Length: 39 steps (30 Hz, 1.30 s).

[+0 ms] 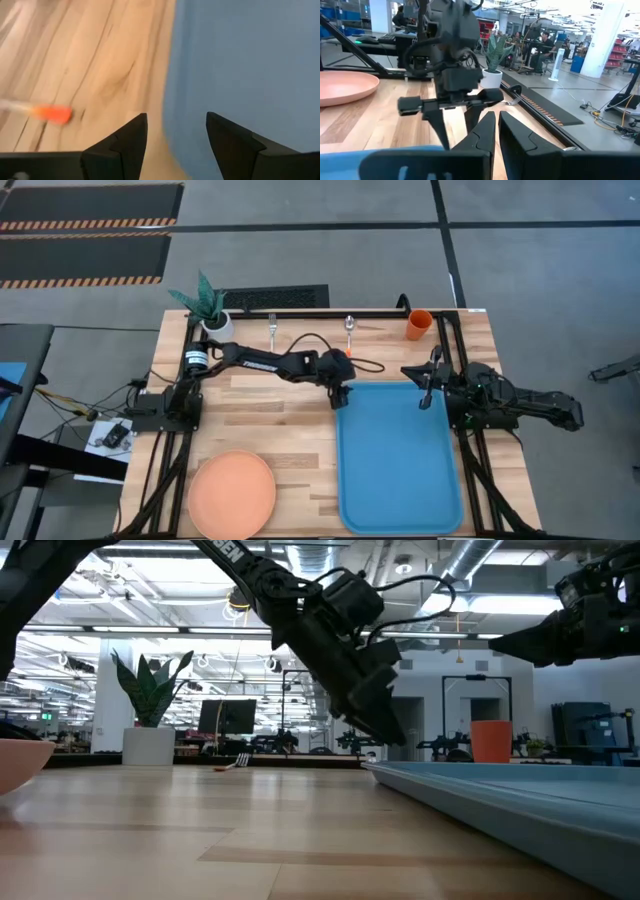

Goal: Pick and place plate/cup/fork/spoon on tray
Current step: Move the blue serving tray to the center of the table

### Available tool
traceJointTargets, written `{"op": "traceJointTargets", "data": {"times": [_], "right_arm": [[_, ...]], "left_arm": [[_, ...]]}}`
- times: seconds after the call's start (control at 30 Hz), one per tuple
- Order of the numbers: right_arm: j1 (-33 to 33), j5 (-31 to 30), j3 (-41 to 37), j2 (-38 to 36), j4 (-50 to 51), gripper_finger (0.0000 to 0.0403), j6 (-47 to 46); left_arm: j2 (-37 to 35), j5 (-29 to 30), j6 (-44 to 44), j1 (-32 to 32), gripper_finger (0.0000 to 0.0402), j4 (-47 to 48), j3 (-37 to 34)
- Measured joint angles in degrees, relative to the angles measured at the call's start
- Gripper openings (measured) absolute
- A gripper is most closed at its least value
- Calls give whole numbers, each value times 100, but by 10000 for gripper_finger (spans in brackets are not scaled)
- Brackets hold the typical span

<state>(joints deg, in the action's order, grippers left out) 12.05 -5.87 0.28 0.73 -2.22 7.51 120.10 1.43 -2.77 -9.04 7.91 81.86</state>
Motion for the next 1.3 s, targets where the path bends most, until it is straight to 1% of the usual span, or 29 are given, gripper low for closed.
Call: {"op": "traceJointTargets", "data": {"times": [0.13, 0.17, 0.3, 0.37, 0.5, 0.6, 0.87, 1.1, 1.23, 1.3], "right_arm": [[0, 0, 0, -2, 1, 48, 0], [0, 2, 0, 0, 2, 48, 0], [0, 2, 0, 0, 2, 48, 0], [0, 2, 0, 0, 2, 48, 2], [0, 2, 2, 0, 2, 48, 0], [0, 2, 0, 0, 2, 48, 0], [0, 2, 2, 0, 2, 48, 0], [-1, 2, 1, 0, 2, 48, 0], [-2, 2, 0, 0, 4, 48, 0], [0, 2, 0, 0, 2, 48, 0]], "left_arm": [[-1, -25, 24, -155, 193, 266, -41], [-1, -111, 39, -194, 193, 295, -77], [-1, -796, 180, -310, 193, 336, -125], [-1, -988, 189, -323, 193, 339, -146], [-1, -1027, 191, -323, 190, 381, -152], [-1, -1175, 193, -325, 182, 535, -152], [-1, -1221, 193, -323, 163, 607, -152], [-1, -1345, 240, -323, 166, 561, -152], [75, -1427, 307, -319, 175, 502, -143], [134, -1437, 485, -317, 180, 482, -156]]}}
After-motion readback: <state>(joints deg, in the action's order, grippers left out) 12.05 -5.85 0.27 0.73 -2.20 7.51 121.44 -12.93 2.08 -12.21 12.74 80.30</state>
